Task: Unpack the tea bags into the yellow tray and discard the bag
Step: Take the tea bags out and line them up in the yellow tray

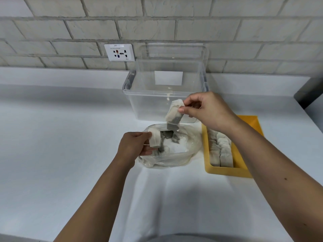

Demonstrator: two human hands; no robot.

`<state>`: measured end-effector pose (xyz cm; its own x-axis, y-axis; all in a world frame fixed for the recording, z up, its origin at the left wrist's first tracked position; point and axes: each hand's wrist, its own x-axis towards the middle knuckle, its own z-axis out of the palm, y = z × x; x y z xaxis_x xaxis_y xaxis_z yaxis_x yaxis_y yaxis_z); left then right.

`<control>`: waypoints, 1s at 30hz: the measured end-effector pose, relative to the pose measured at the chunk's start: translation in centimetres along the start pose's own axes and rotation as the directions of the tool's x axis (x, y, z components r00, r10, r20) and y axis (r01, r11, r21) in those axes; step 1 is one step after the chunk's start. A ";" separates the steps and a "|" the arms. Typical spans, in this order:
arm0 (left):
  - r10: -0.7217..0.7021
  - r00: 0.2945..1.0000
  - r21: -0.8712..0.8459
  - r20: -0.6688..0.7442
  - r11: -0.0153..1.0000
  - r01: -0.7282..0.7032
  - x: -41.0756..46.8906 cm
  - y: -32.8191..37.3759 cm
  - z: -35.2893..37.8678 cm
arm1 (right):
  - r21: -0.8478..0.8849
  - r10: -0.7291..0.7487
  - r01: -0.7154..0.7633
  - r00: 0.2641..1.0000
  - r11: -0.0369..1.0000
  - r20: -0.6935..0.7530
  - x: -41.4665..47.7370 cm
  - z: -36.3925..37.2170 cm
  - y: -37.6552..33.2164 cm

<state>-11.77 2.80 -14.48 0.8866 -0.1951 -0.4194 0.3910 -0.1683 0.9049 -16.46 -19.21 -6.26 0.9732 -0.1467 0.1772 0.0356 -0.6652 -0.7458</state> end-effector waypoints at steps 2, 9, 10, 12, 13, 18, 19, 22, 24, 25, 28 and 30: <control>-0.057 0.998 -0.014 0.031 0.998 0.057 0.0 0.2 0.3 | 0.043 -0.032 0.032 0.999 0.999 -0.012 0.0 -0.1 -0.6; -0.120 0.975 -0.144 0.186 0.978 0.148 -0.2 0.9 1.3 | -0.022 -0.032 0.038 0.974 0.999 0.224 -1.0 1.4 -0.4; -0.117 0.976 -0.161 0.186 0.976 0.147 -0.2 1.0 1.4 | -0.036 -0.021 0.031 0.967 0.999 0.255 -1.0 1.5 -0.1; -0.105 0.975 -0.175 0.197 0.974 0.140 -0.3 1.0 1.5 | -0.062 0.004 0.014 0.957 0.998 0.291 -1.0 1.6 0.4; -0.095 0.972 -0.179 0.214 0.975 0.135 -0.4 0.9 1.5 | -0.071 0.015 0.007 0.955 0.997 0.298 -1.0 1.6 0.6; -0.061 0.946 -0.184 0.317 0.975 0.125 -0.7 0.9 1.7 | -0.097 0.065 -0.041 0.963 0.994 0.263 -0.3 2.7 1.4; -0.054 0.940 -0.186 0.336 0.975 0.122 -0.8 0.9 1.6 | -0.111 0.069 -0.042 0.965 0.993 0.252 -0.1 3.1 1.5; -0.020 0.935 -0.156 0.353 0.985 0.080 -0.9 1.0 1.4 | -0.100 0.065 -0.041 0.967 0.994 0.247 0.3 4.1 1.2; -0.002 0.956 -0.105 0.292 0.994 0.034 -0.8 0.8 1.1 | -0.069 0.057 -0.042 0.969 0.997 0.242 0.4 4.9 1.0; 0.011 0.972 -0.080 0.233 0.997 0.008 -0.6 0.7 0.9 | -0.042 0.060 -0.052 0.971 0.998 0.233 0.5 5.3 1.0; 0.094 0.995 -0.014 0.029 0.995 -0.094 0.2 0.0 0.0 | 0.017 0.113 -0.118 0.978 0.993 0.177 0.4 6.8 1.7; 0.137 0.988 0.008 -0.064 0.991 -0.137 0.7 -0.5 -0.6 | -0.043 0.177 -0.172 0.965 0.984 0.195 0.3 7.9 2.7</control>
<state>-11.20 3.31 -15.24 0.9459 -0.1540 -0.2856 0.2639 -0.1472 0.9532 -14.26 -15.31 -13.27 0.9895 -0.1165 -0.0859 -0.1418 -0.6613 -0.7366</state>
